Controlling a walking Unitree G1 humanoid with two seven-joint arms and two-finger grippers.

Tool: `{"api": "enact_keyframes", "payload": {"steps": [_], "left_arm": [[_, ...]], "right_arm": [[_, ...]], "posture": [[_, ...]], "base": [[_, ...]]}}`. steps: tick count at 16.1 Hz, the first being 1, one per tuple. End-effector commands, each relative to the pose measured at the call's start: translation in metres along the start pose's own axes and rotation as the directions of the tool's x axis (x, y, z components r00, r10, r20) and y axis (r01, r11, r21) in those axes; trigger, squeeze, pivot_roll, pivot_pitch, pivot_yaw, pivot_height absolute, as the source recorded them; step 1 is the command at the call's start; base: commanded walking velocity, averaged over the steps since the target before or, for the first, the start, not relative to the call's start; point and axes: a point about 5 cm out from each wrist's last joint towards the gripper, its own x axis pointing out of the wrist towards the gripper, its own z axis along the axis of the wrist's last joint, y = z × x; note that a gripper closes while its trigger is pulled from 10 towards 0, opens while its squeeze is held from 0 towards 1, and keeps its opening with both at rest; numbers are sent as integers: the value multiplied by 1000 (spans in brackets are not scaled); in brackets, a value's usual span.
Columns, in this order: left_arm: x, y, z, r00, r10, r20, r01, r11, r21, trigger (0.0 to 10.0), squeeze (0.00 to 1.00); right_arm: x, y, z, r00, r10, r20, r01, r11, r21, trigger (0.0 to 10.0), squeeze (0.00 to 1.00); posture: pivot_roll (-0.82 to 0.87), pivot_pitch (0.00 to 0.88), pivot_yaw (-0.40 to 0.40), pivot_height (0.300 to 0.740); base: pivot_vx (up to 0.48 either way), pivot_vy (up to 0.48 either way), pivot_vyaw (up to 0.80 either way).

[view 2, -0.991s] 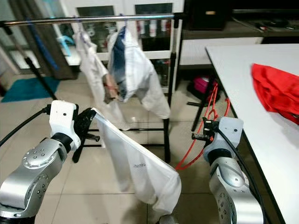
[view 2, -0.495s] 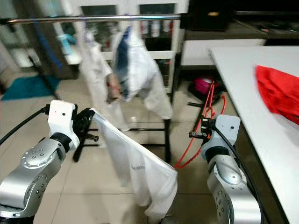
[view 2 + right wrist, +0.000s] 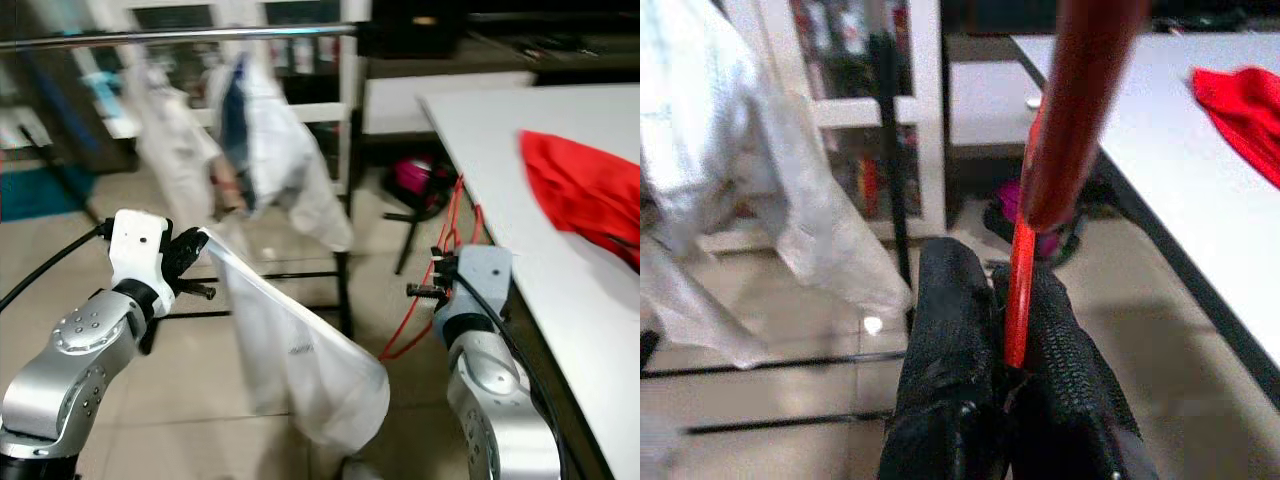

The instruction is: Hang hanger

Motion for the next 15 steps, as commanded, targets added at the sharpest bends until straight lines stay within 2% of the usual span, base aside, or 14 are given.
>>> {"api": "enact_keyframes", "payload": {"steps": [1, 4, 7, 10, 15], "left_arm": [[0, 5, 2, 1000, 21, 5, -21, 1000, 11, 10000, 0], [1, 5, 3, 1000, 21, 6, -21, 1000, 15, 10000, 0], [1, 5, 4, 1000, 23, 11, -23, 1000, 15, 10000, 0], [1, 5, 4, 1000, 23, 11, -23, 1000, 15, 10000, 0], [1, 5, 5, 1000, 21, 11, -21, 1000, 15, 10000, 0]], "right_arm": [[-2, -6, -1, 1000, -26, 0, 26, 1000, 6, 10000, 0], [-1, -1, 6, 999, -14, 29, 11, 995, 96, 10000, 0], [1, -2, 12, 997, -49, 65, 46, 998, 47, 10000, 0], [2, -8, 6, 996, -85, 22, 83, 993, 82, 10000, 0], [2, -7, 5, 997, -72, 23, 70, 995, 66, 10000, 0]], "posture": [[-172, 34, 83, 740], [-170, 36, 83, 740], [-169, 41, 81, 740], [-169, 43, 83, 740], [-169, 45, 84, 740]], "base": [[0, 0, -800], [0, 0, -800], [0, 0, -792], [0, 0, -775], [0, 0, -777]]}}
